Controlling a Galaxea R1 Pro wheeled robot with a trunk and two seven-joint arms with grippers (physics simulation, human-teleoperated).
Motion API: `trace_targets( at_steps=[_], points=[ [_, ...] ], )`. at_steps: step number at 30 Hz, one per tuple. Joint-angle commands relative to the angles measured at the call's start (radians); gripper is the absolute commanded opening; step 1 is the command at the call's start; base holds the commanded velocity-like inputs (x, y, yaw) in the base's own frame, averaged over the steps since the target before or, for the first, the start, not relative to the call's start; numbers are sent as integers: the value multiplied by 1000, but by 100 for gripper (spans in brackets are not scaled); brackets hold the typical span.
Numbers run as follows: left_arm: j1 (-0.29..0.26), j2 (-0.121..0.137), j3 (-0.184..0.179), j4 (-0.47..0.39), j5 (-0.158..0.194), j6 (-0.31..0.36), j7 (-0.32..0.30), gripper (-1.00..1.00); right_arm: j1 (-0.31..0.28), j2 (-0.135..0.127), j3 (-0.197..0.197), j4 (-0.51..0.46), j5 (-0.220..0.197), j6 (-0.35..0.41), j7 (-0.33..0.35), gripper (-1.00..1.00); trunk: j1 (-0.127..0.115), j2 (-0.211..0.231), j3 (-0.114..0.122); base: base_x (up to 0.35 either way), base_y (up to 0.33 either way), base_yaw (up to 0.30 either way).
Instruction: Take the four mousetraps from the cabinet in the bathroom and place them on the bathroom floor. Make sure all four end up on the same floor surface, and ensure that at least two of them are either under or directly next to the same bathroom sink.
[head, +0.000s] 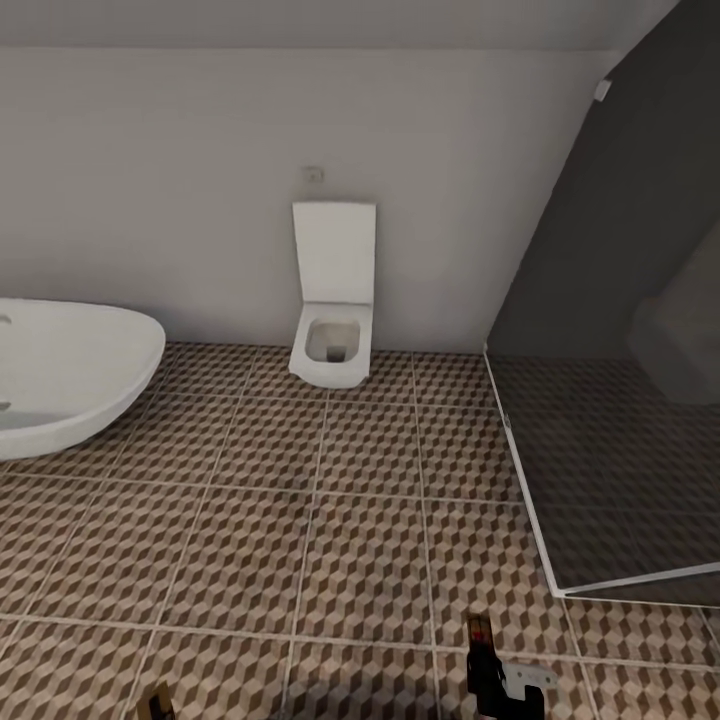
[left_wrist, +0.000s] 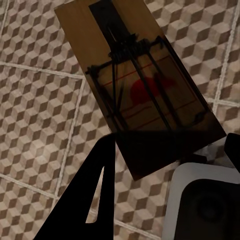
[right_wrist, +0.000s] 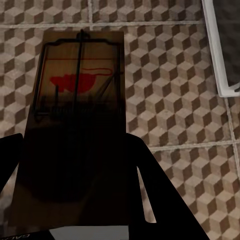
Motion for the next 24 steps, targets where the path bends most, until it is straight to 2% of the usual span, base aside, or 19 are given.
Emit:
trace_targets(
  at_steps=[1,24],
  points=[
    [-1,-1,-8,3,-1,-3,8,-100,-1,0,-6,1,3,-3,-3,-100,1,-1,0,0,0,0],
    [-1,-1,-8,2,-1,-3,8,-100,-1,0,-6,1,3,-3,-3,-100,1,-1,37,0,0,0]
  ],
)
